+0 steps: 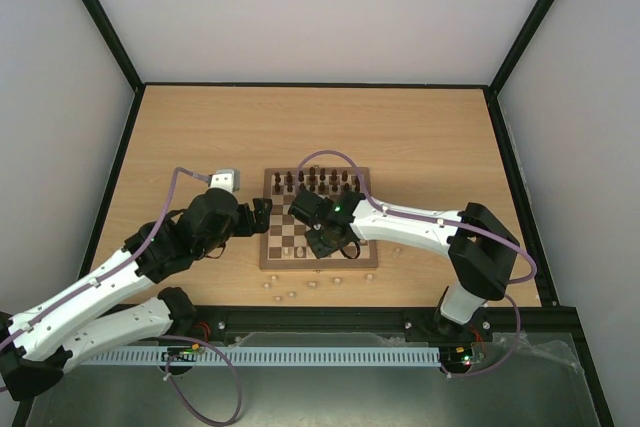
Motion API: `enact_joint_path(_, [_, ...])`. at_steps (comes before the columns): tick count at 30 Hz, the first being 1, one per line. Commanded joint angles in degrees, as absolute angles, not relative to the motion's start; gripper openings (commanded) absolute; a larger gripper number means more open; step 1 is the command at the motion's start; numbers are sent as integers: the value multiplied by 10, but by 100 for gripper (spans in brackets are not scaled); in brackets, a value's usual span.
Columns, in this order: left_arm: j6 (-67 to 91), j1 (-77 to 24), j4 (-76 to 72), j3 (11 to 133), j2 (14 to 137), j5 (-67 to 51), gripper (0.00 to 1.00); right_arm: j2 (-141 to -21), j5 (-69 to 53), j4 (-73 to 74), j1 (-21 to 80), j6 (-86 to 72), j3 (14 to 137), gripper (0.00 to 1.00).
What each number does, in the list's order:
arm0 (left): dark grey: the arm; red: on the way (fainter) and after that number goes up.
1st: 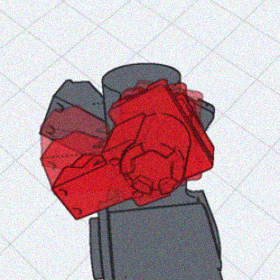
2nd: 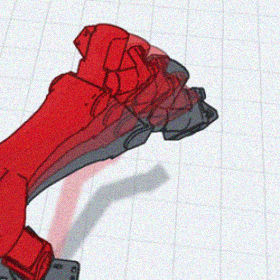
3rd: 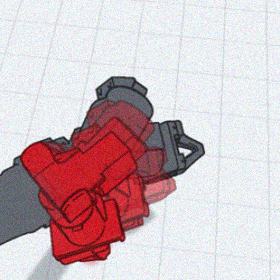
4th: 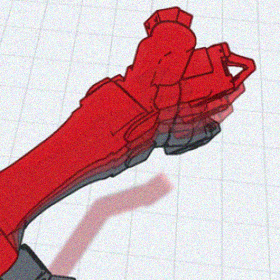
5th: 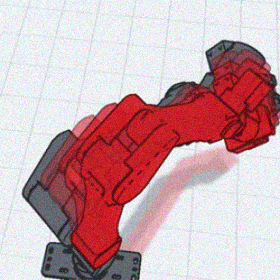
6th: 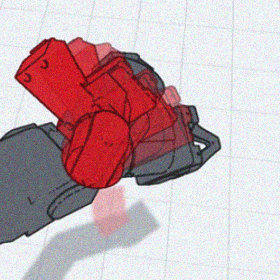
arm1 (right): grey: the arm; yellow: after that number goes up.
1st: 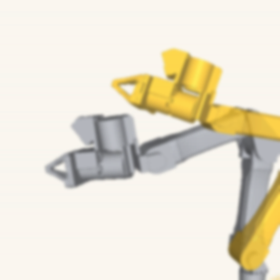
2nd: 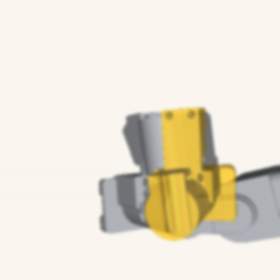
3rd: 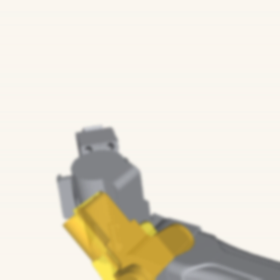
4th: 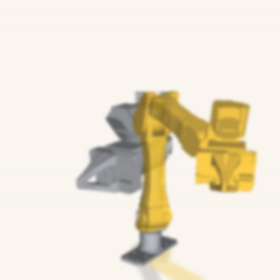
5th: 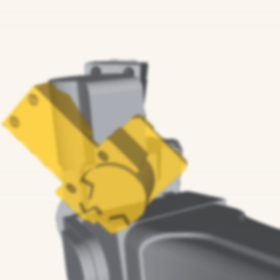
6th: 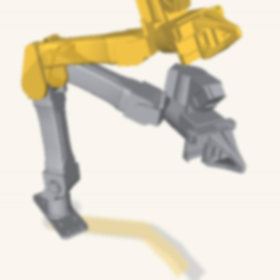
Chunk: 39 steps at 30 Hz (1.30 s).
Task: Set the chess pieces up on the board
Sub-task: Move the chess piece to the chessboard, then pick up the chess piece at the center of the board.
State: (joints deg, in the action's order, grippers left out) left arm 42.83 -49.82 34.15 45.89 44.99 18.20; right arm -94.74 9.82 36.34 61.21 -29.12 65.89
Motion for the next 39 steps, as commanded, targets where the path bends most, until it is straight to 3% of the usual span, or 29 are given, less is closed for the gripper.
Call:
enact_joint_path(1, [425,-495,347,449,442,184,99,-943,91,393,615,-294,662,19])
enact_joint_path(24, [427,-495,344,448,444,182,99,-932,77,388,620,-297,653,20])
enact_joint_path(39, [426,-495,345,450,442,182,99,-907,113,404,620,-306,660,47])
